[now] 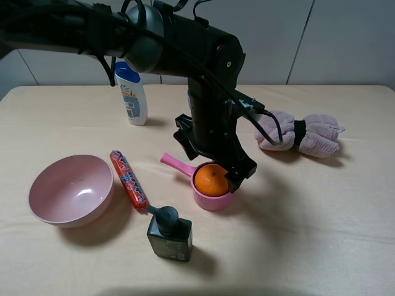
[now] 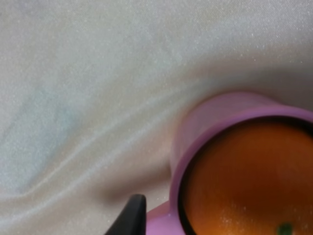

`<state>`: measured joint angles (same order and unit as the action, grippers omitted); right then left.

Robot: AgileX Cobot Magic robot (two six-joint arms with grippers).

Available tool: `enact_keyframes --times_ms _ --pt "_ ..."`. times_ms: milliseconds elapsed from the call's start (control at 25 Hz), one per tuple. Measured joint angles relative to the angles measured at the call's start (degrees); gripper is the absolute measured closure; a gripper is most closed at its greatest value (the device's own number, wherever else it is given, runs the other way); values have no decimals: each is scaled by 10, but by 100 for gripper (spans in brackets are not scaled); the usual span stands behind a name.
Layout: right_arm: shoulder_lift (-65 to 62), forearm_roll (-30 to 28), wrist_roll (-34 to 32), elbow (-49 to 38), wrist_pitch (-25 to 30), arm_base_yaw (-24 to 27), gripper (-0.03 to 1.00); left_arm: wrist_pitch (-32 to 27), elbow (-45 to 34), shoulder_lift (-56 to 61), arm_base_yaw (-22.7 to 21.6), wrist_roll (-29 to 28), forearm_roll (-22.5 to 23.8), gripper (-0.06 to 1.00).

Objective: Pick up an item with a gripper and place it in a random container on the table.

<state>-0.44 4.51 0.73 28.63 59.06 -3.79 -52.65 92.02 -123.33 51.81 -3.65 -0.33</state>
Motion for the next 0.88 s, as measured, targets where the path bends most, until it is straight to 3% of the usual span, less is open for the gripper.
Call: enact_keyframes --times_ms 880 --pt "0 0 0 0 0 0 27 -78 38 40 0 15 -2 -5"
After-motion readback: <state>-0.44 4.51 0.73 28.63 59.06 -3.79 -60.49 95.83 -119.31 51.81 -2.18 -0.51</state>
